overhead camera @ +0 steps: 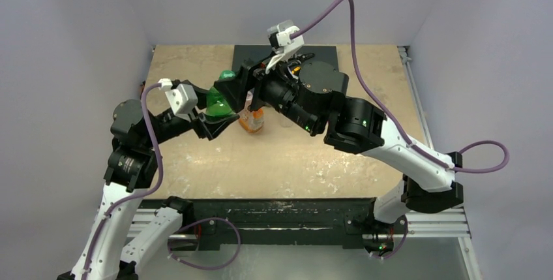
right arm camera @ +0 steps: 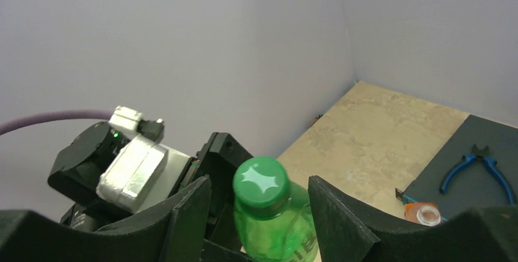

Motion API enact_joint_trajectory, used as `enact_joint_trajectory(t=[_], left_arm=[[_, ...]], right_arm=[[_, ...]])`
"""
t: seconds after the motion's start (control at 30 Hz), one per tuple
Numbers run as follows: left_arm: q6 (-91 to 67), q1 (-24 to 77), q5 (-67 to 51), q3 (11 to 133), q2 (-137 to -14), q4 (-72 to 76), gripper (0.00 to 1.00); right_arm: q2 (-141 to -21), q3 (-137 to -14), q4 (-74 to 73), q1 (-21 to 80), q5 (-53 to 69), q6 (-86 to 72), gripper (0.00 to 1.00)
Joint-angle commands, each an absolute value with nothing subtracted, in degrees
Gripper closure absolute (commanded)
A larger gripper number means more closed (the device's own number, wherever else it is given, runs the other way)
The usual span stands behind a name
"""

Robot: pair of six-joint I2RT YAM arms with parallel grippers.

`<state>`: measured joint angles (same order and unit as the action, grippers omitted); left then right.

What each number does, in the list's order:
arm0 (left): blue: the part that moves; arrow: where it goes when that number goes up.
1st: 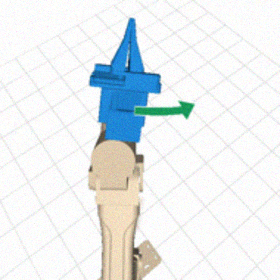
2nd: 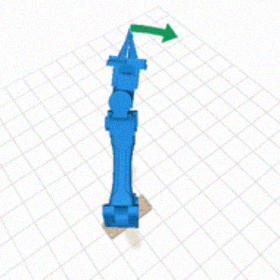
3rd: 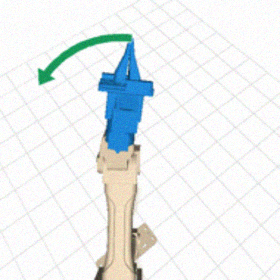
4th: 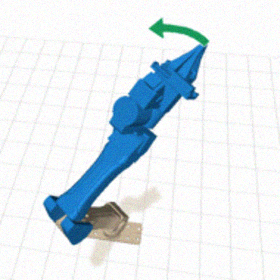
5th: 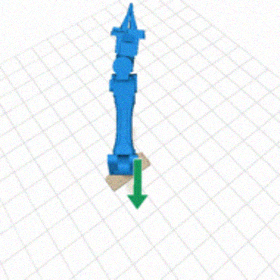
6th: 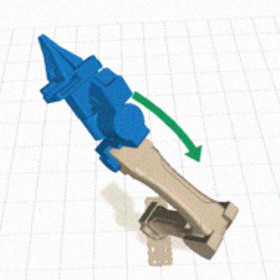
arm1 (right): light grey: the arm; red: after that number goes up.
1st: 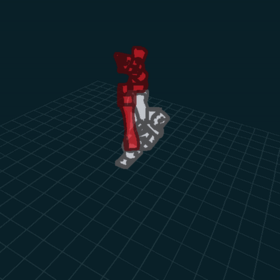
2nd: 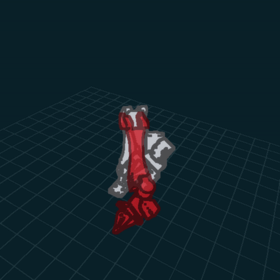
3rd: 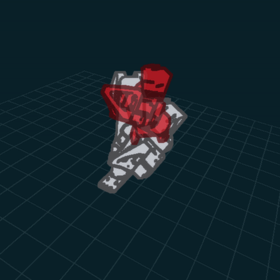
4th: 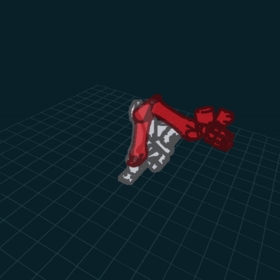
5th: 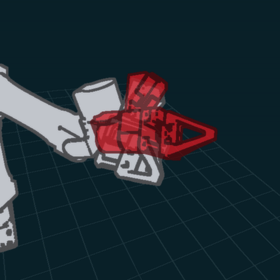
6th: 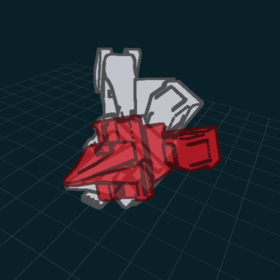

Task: Unscrew the bottle caps
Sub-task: Unscrew the bottle cap from the plastic bottle.

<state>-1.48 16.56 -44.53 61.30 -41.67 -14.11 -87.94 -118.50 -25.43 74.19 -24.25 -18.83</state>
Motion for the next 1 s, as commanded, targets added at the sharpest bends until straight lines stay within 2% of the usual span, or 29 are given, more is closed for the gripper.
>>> enact_joint_trajectory(t=[0.0,0.13,0.3,0.67,0.83,0.97], left_arm=[[-2.9,16.5,-43.8,62.8,-41.4,-10.7,0.75],[-3.1,16.5,-43.9,62.4,-41.3,-10.8,0.75],[-3.5,16.5,-43.9,61.7,-41.0,-10.7,0.75],[-7.1,16.5,-45.6,60.4,-41.1,-9.7,0.79],[-16.5,16.5,-54.0,61.3,-42.8,-5.0,0.86],[-24.4,16.5,-59.0,60.4,-43.1,2.4,0.87]], right_arm=[[-86.7,-117.4,-22.1,71.2,-20.9,-21.6,0.39],[-88.3,-118.2,-21.2,70.6,-19.5,-21.5,0.45],[-90.2,-119.6,-21.2,70.3,-18.4,-21.4,0.59],[-89.0,-117.9,-19.3,69.6,-13.3,-18.5,1.0],[-85.7,-114.2,-16.4,65.6,2.9,-14.0,1.0],[-80.1,-104.7,-7.9,64.8,11.2,-9.8,1.0]])
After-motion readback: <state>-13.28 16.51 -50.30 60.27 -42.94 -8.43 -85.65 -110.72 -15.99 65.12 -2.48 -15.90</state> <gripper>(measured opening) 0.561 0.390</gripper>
